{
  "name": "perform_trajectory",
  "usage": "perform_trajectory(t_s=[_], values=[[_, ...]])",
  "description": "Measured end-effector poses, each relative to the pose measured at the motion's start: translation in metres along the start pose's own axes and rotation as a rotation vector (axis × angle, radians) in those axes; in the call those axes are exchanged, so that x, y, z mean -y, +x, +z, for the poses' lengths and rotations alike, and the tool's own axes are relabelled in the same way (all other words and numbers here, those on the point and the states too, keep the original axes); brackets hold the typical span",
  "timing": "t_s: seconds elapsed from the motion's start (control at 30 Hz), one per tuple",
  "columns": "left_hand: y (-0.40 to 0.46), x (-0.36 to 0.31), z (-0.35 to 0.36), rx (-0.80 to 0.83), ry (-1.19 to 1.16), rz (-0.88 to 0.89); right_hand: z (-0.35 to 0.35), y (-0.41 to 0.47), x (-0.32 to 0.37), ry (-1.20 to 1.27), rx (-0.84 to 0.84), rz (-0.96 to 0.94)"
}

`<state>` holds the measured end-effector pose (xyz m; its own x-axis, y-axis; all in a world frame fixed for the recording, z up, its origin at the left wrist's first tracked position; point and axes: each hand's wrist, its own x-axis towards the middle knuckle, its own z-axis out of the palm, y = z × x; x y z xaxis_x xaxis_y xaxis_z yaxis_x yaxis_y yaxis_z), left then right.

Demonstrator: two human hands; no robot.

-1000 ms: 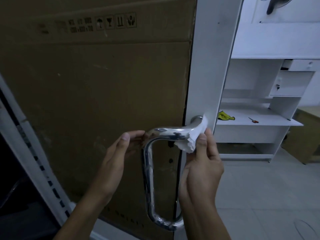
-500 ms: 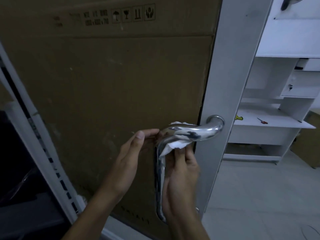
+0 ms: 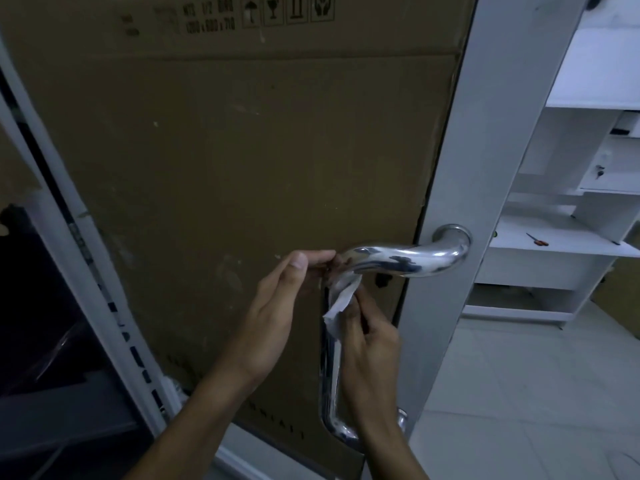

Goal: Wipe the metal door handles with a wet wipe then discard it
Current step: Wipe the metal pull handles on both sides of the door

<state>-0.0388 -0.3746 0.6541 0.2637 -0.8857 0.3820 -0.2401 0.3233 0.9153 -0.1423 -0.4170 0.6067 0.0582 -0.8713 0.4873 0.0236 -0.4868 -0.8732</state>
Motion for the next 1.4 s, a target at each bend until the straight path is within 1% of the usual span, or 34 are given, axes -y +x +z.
perform_trajectory(t_s=[0.13,0.17,0.27,0.4,0.47,0.53,0.6,0.63,0.7,0.8,0.87,0.93,1.07,1.17,1.27,1.33,1.37,1.4], values=[[0.000,0.001,-0.001,0.009,-0.007,0.001,0.001,-0.009,0.004,0.213,-0.080,0.054],[0.000,0.001,-0.002,0.011,-0.008,0.001,0.002,-0.008,0.006,0.243,-0.076,0.060],[0.001,0.000,-0.002,0.023,-0.027,0.017,-0.003,0.006,0.012,0.252,0.040,0.108],[0.001,-0.001,-0.002,0.027,-0.046,0.026,-0.016,0.019,0.009,0.231,0.290,0.126],[0.001,0.000,-0.003,0.021,-0.035,0.020,-0.021,0.020,0.004,0.197,0.336,0.099],[0.001,0.002,-0.003,0.022,-0.020,0.009,-0.025,0.020,0.000,0.214,0.344,0.122],[0.000,0.005,-0.005,0.026,-0.010,-0.004,-0.025,0.013,-0.004,0.222,0.316,0.126],[0.000,0.006,-0.006,0.025,-0.010,-0.008,-0.023,0.008,-0.008,0.213,0.270,0.118],[-0.001,0.008,-0.008,0.015,-0.017,-0.023,-0.016,-0.004,-0.018,0.160,0.114,0.065],[-0.003,0.010,-0.012,0.010,-0.011,-0.046,-0.001,-0.016,-0.039,-0.042,-0.114,-0.193],[-0.006,0.011,-0.016,0.003,-0.006,-0.045,0.007,-0.018,-0.047,-0.142,-0.195,-0.349],[-0.009,0.011,-0.018,-0.008,-0.010,-0.037,0.013,-0.016,-0.048,-0.180,-0.244,-0.465],[-0.013,0.008,-0.022,0.003,0.003,-0.027,0.016,-0.006,-0.046,-0.330,-0.263,-0.670],[-0.016,0.006,-0.023,-0.009,0.038,0.048,0.015,0.002,-0.041,-0.478,-0.248,-0.776],[-0.027,0.012,-0.019,-0.154,0.125,0.211,0.015,0.005,-0.036,-0.495,-0.233,-0.775],[-0.036,0.023,-0.012,-0.262,0.228,0.321,0.014,0.003,-0.035,-0.486,-0.221,-0.762],[-0.040,0.028,-0.008,-0.273,0.292,0.362,0.014,0.002,-0.036,-0.475,-0.216,-0.752],[-0.043,0.034,-0.003,-0.246,0.337,0.390,0.013,0.001,-0.036,-0.457,-0.210,-0.739]])
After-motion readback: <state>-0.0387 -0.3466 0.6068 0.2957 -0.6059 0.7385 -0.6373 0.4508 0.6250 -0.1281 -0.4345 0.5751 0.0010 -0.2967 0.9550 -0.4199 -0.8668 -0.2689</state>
